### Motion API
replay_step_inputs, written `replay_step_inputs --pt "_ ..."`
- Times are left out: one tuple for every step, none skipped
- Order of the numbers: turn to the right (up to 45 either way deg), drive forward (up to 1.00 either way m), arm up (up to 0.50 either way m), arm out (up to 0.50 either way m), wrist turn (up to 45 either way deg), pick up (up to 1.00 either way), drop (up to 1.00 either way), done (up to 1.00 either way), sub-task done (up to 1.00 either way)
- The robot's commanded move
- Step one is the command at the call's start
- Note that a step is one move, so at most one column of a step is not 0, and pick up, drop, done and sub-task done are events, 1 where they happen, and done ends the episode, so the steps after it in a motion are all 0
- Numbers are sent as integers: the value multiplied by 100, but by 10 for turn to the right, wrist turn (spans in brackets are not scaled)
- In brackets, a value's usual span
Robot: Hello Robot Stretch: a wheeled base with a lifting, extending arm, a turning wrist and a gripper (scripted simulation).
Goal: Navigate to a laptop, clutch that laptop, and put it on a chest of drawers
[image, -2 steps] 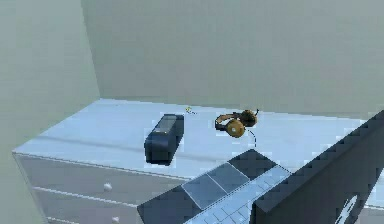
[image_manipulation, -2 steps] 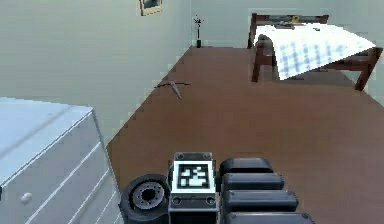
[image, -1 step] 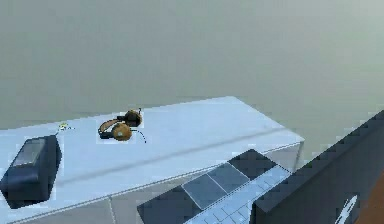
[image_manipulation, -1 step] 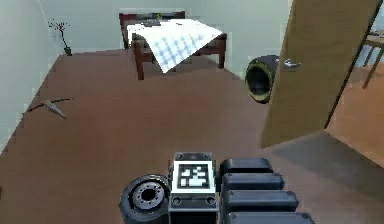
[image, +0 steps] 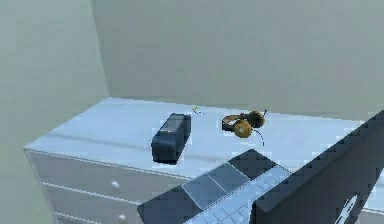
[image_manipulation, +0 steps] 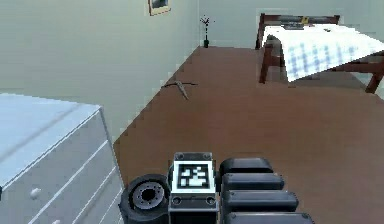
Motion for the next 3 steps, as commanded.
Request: replay_step_inputs --pt "300 0 0 0 0 0 0 0 0" --pt "-210 0 0 0 0 0 0 0 0" --pt "150 0 0 0 0 0 0 0 0"
